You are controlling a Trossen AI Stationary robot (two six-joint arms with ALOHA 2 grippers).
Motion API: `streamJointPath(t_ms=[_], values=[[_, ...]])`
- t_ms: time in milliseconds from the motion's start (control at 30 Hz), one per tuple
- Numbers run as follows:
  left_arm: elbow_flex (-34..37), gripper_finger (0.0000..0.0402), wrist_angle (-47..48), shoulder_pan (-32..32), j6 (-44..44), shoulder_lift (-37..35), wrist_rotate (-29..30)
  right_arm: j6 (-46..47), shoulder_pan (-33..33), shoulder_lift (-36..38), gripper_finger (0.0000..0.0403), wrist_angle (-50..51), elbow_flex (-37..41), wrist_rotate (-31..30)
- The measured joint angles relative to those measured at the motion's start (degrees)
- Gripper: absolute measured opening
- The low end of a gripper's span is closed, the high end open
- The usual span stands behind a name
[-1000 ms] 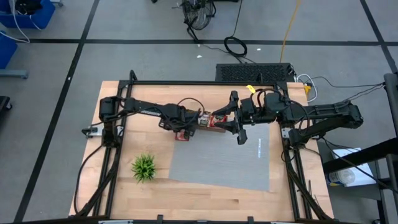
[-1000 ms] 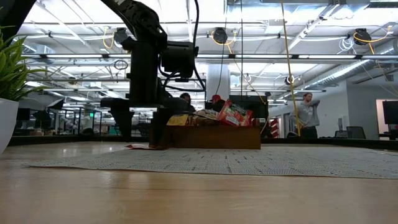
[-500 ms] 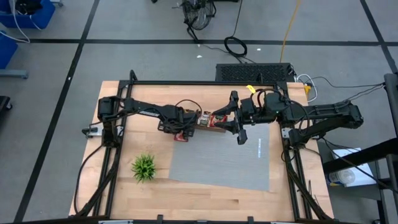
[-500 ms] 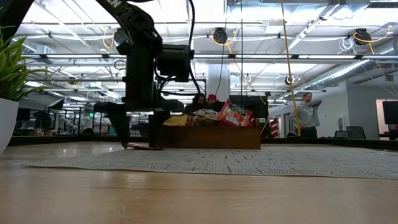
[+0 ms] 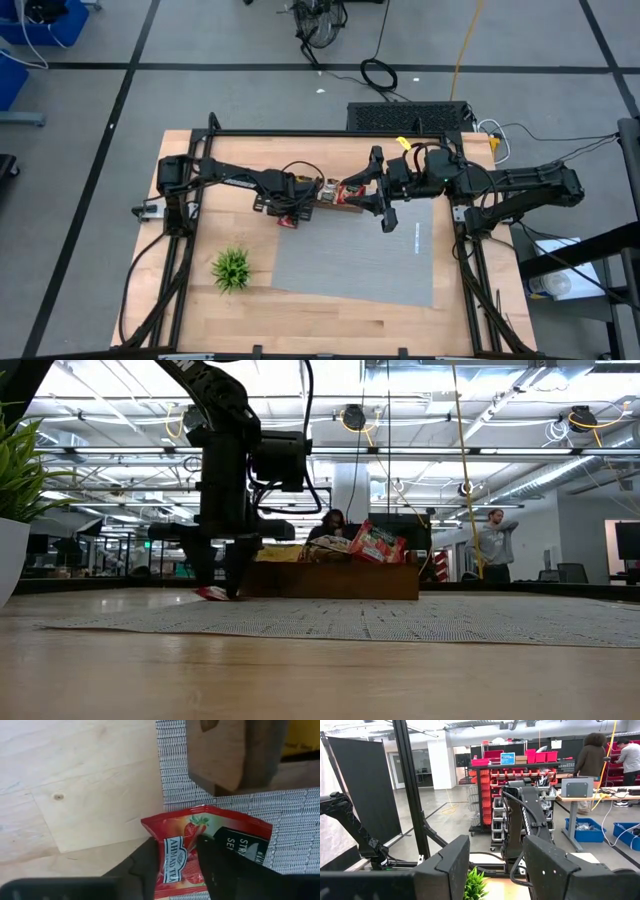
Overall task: Pick & Place Tea
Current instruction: Put the red tea bag into the right section of the wooden organizer
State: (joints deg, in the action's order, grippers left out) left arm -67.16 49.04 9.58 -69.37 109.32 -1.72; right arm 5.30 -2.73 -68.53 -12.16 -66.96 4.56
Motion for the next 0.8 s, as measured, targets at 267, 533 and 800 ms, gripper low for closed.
streamJointPath(t_ms=[267,533,800], values=[[0.07,0.0071,-0.07,0.02,0.62,0.07,0.07,-0.02,0.01,0.0,0.0171,0.0,0.0,-0.02],[0.09,0.0017,-0.72,0.03,1.32,0.09,-0.11,-0.15,0.0,0.0,0.0171,0.0,0.0,-0.02],[0.53,0.0018,1.49,0.09,5.27,-3.34,-0.49,-0.04,0.0,0.0,0.0171,-0.02,0.02,-0.02]])
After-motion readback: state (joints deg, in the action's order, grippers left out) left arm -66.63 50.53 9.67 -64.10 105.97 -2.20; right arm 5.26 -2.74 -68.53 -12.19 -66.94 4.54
